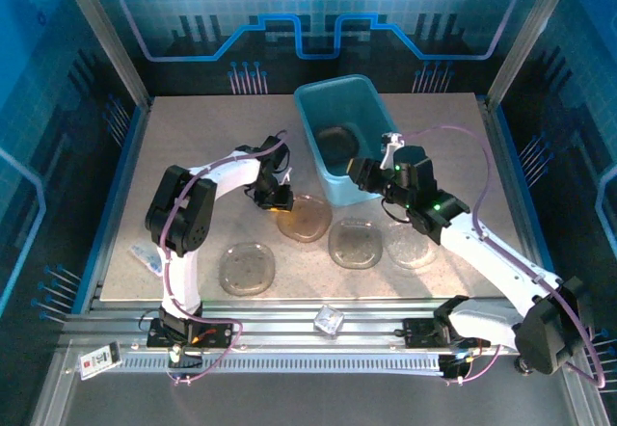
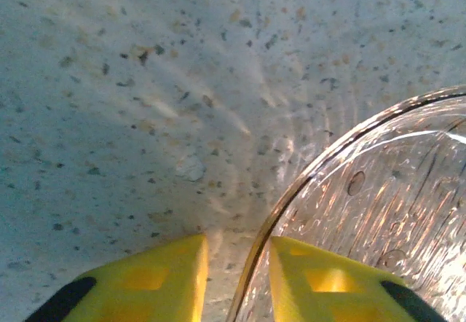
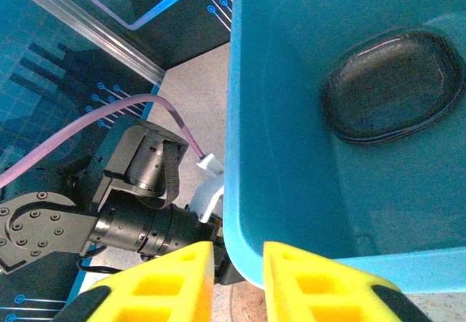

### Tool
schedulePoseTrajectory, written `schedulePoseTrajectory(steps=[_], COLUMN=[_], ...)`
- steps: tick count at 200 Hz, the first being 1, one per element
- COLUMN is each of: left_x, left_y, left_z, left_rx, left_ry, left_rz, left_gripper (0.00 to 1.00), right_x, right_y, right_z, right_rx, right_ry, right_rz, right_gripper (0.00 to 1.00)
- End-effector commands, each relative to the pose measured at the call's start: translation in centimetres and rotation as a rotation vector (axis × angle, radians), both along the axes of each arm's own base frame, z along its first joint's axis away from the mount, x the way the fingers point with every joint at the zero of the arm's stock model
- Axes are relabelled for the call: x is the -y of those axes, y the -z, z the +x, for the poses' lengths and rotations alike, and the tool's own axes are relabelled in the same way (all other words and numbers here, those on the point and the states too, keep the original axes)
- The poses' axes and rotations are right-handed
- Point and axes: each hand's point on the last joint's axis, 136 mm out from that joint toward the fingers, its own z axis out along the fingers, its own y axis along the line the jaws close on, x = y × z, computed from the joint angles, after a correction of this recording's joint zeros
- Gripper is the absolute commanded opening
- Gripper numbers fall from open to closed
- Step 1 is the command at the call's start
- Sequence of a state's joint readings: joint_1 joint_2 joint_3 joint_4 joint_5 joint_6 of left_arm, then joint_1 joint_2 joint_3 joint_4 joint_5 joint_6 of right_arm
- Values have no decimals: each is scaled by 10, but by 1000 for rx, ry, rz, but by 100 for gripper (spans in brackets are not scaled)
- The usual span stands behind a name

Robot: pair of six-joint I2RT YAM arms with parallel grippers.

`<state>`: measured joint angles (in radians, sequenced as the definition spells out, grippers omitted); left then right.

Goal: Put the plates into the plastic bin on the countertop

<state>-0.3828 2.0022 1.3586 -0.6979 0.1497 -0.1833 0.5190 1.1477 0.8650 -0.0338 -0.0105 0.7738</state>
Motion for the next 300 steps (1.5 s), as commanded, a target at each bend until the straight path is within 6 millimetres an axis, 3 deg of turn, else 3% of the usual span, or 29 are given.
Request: schedulePoseTrajectory(steps=[1, 31, 64, 133, 226, 229, 236, 300], left_x=[-13, -22, -31, -52, -88, -89, -93, -119], left_y=[16, 14, 6, -32, -53, -54, -57, -121], left_z=[-13, -15, -19, -14, -15, -15, -15, -10], left_rx=[-42, -32, -8, 83, 130, 133, 140, 298], left_ry=[-6, -27, -53, -164, -274, -281, -296, -373], left_rz=[80, 123, 146, 84, 76, 70, 61, 11], left_gripper=[26, 21, 16, 8, 6, 6, 6, 5], right_x=[0, 0, -1, -8, -14, -15, -16, -30], right_y=[-4, -6, -11, -6, 0, -11, -13, -14], right_z=[-4, -4, -3, -2, -4, -2, -1, -3], right_rx=[22, 26, 34, 12, 0, 20, 24, -10], right_ry=[2, 5, -5, -27, -62, -65, -72, -169], right_rz=[16, 17, 10, 22, 7, 16, 12, -50], right_gripper=[24, 22, 12, 13, 15, 16, 17, 32])
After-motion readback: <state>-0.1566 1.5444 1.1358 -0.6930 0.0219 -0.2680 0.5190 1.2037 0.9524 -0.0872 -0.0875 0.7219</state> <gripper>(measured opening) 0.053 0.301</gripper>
